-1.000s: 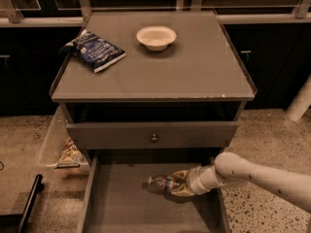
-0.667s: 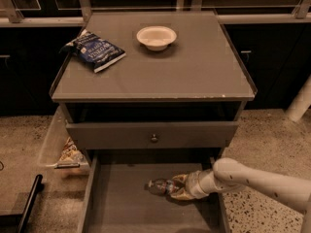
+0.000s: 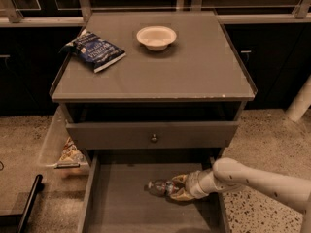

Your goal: Place water bottle into middle drawer

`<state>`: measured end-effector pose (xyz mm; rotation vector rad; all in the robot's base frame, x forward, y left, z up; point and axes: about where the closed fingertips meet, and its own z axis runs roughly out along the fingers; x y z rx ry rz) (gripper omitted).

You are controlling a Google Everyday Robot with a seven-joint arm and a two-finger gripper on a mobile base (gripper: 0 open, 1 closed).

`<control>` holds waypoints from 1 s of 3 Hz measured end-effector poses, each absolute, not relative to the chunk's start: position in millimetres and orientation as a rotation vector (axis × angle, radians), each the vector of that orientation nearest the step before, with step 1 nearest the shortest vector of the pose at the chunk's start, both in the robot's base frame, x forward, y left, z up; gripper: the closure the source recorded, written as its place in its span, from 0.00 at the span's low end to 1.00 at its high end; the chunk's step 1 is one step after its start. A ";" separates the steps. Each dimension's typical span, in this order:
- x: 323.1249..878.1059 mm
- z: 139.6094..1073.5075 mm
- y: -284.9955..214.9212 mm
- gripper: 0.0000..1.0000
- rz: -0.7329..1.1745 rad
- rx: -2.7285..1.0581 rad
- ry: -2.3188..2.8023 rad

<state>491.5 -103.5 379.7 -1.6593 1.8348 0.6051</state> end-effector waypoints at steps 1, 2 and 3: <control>491.5 379.7 -103.5 0.35 0.605 -1.659 1.835; 491.5 379.7 -103.4 0.12 0.605 -1.659 1.835; 486.4 388.0 -102.8 0.00 0.615 -1.666 1.816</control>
Offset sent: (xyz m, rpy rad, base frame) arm 0.0000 0.0000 0.0000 0.0000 0.0000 0.0000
